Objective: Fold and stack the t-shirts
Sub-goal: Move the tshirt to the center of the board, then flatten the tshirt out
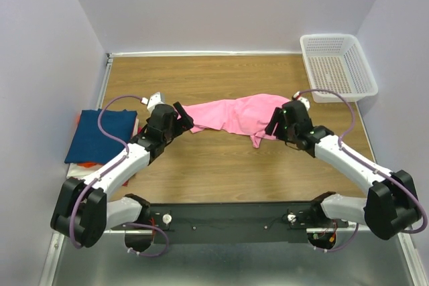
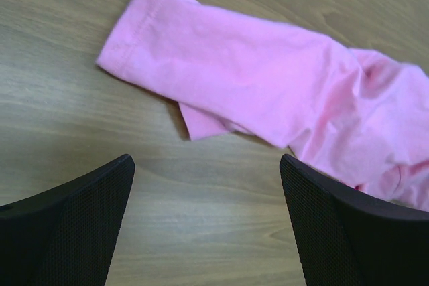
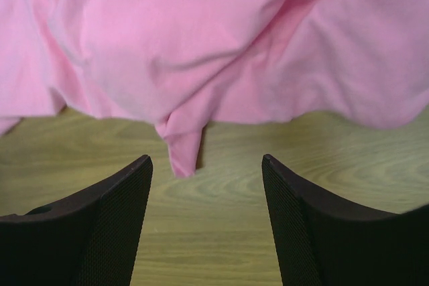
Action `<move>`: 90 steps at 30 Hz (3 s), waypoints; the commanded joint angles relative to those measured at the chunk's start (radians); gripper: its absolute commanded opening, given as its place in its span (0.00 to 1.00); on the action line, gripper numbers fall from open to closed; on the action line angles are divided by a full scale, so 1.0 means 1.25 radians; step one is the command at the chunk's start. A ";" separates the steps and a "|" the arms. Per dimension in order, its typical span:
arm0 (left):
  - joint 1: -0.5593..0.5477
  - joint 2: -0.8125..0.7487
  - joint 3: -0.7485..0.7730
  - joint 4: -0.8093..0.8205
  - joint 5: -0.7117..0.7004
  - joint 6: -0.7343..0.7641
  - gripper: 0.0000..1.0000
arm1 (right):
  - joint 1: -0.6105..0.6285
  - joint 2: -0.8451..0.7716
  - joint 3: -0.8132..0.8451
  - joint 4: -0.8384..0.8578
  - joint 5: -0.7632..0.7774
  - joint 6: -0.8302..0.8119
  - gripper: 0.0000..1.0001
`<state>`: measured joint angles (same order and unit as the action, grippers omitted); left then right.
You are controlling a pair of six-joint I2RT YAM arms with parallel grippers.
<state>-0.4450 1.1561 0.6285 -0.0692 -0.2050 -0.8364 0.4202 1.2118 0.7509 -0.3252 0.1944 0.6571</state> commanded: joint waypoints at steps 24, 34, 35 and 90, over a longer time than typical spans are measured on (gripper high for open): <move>0.114 0.335 0.100 0.092 -0.107 -0.122 0.70 | 0.104 -0.067 -0.104 0.064 0.096 0.085 0.69; 0.123 0.427 0.188 0.057 -0.146 -0.111 0.43 | 0.104 -0.081 -0.099 0.044 0.113 0.081 0.70; 0.123 0.429 0.192 0.057 -0.145 -0.110 0.39 | 0.104 -0.083 -0.098 0.044 0.116 0.081 0.70; 0.127 0.180 0.199 0.005 -0.091 -0.044 0.00 | 0.199 0.119 0.101 0.022 0.231 0.065 0.00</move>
<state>-0.2939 1.4490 0.8406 -0.0124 -0.3107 -0.9195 0.6647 1.4860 0.8181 -0.2329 0.3996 0.7551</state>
